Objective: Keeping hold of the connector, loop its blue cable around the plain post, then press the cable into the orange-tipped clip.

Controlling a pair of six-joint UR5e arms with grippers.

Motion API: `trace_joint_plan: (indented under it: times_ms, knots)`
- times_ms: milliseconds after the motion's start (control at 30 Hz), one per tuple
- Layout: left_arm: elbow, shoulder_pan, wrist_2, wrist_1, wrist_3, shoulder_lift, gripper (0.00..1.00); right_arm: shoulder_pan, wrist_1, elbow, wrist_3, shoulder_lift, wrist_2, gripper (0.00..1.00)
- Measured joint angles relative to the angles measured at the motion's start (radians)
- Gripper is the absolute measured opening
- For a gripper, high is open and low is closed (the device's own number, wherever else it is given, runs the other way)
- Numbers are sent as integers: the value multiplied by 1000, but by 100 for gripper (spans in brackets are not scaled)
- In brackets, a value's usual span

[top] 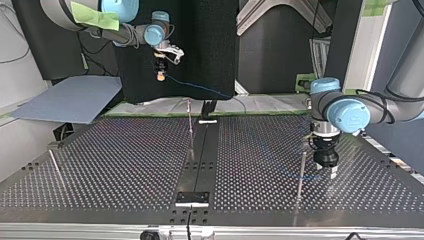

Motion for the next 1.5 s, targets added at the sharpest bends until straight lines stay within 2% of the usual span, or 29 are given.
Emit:
trace_joint_plan:
  times_ms: [167,300,533,633,733,833,1033,1233,1500]
  knots:
    - [0,0,1,-2,-1,0,100,-10,-50,50,12,-49,1,0]
    - [0,0,1,-3,-1,0,100,-21,-89,89,24,-67,-8,0]
    - [0,0,2,-6,-4,0,100,-45,-149,123,40,-70,-61,0]
    - [0,0,2,-9,-19,0,100,-59,-155,125,45,-70,-89,0]
    - [0,1,2,-11,-44,0,100,-74,-157,125,47,-70,-104,0]
    - [0,3,7,-12,-72,0,100,-89,-156,125,48,-70,-110,0]
    - [-3,13,49,-25,-131,1,100,-109,-146,125,49,-70,-122,0]
    - [-26,25,83,-38,-191,3,100,-120,-136,125,47,-70,-125,0]
    - [-44,29,146,-41,-269,24,100,-123,-130,125,46,-70,-128,0]
